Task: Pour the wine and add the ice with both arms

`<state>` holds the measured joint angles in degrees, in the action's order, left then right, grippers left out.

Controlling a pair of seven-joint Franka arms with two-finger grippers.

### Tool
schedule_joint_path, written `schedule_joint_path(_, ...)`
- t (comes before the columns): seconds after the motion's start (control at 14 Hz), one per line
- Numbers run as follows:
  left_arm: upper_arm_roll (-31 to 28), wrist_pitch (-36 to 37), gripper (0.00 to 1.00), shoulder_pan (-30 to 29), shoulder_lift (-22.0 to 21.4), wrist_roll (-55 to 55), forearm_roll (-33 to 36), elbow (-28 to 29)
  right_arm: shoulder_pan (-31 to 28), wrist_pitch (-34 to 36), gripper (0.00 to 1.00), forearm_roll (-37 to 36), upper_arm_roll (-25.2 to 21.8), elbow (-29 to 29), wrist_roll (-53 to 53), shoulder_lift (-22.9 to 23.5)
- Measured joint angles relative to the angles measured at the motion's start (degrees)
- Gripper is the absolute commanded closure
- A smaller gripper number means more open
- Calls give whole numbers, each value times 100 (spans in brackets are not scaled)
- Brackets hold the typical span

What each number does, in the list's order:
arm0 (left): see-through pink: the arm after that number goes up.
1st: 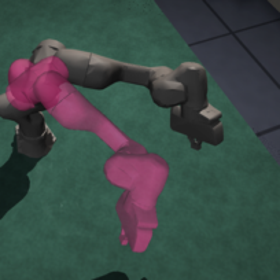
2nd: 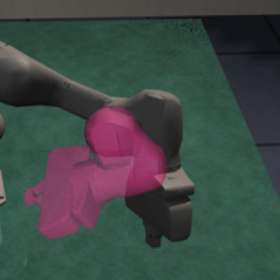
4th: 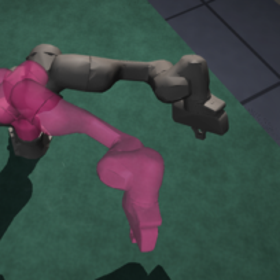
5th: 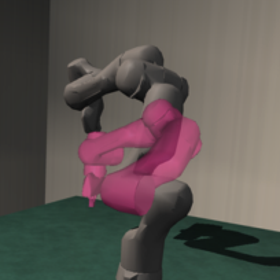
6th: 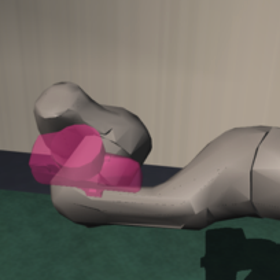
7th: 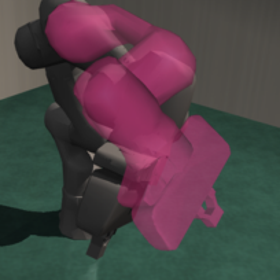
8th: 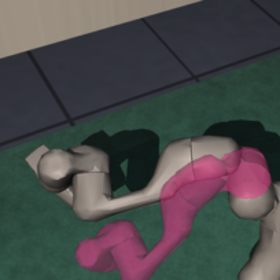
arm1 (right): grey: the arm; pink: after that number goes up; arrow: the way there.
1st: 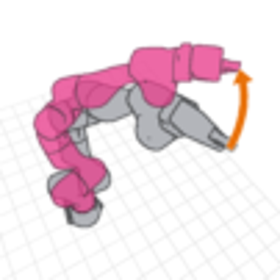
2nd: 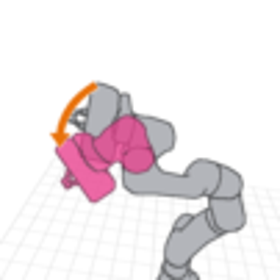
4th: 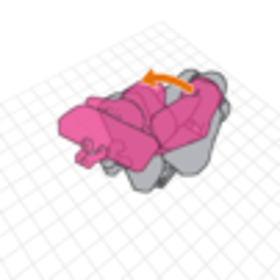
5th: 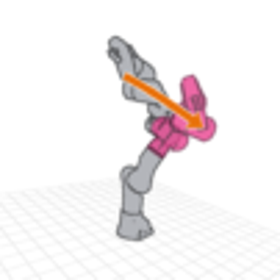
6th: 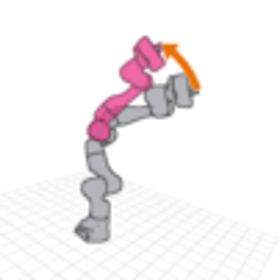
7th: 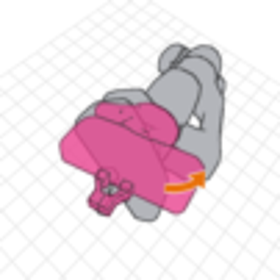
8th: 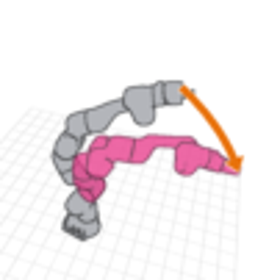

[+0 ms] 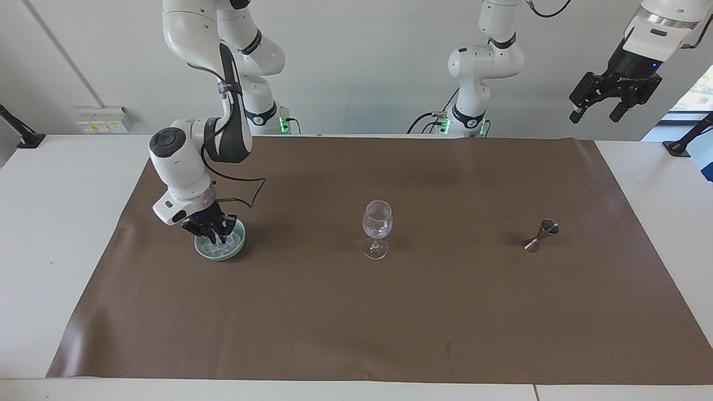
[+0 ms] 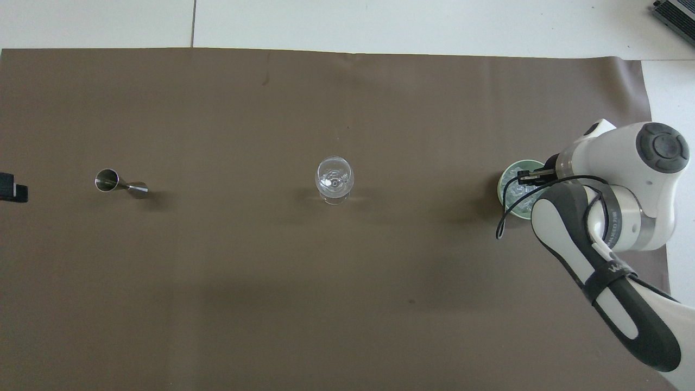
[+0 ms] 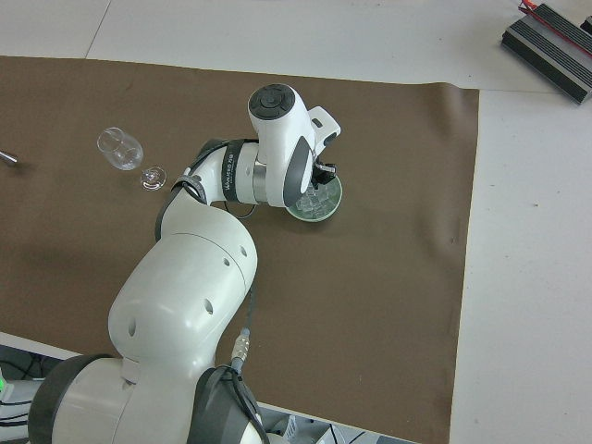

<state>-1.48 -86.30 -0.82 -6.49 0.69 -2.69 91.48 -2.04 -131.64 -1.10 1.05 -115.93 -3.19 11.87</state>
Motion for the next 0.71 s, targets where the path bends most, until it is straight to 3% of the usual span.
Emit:
schedule_joint_path(0.36,-22,-303,0,-12,376,-107,48,-1,1,538,100,10,33,564,185,-89)
schedule_joint_path(0.71,16,-720,0,13,665,-379,113,47,13,1078,100,10,409,1129,1023,-335)
